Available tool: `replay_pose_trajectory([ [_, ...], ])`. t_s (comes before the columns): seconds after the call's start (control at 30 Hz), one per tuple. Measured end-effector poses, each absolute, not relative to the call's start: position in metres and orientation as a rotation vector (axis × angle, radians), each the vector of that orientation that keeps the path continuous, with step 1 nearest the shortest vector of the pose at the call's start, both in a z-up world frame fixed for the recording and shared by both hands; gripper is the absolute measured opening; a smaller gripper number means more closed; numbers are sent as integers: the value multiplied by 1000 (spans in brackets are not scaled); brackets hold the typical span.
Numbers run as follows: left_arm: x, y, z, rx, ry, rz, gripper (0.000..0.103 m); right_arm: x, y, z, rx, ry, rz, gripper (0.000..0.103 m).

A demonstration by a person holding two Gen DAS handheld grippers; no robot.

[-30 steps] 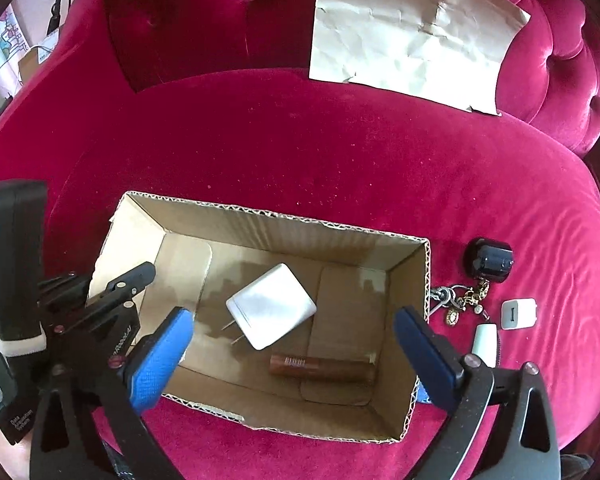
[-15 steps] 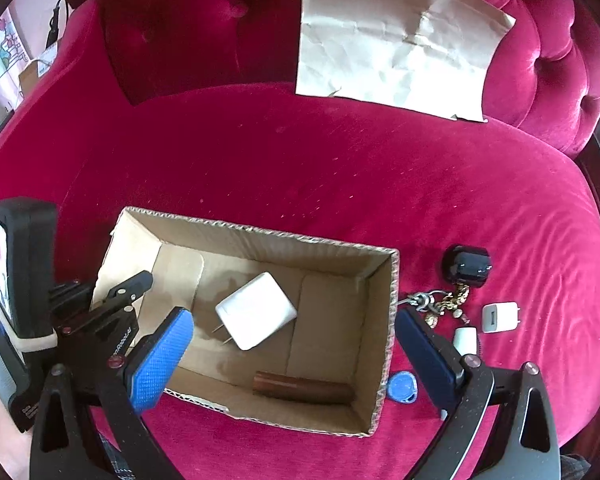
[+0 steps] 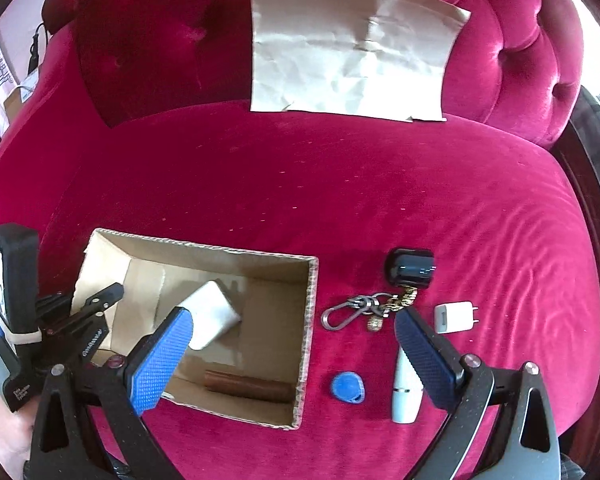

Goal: Organize rigid objects
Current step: 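Move the right gripper back toward the white cylinder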

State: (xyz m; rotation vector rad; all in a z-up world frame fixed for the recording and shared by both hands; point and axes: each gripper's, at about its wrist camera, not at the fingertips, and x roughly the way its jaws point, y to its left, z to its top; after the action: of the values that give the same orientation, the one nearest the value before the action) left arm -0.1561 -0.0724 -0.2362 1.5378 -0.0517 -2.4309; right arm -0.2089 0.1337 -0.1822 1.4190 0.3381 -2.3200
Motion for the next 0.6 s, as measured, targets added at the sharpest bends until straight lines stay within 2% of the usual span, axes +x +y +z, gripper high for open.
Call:
replay_pose_trajectory([
  [0.6,-151,-75,-234,1529,-60,-2427,2,-222,187,-182,1447,312,-2395,103],
])
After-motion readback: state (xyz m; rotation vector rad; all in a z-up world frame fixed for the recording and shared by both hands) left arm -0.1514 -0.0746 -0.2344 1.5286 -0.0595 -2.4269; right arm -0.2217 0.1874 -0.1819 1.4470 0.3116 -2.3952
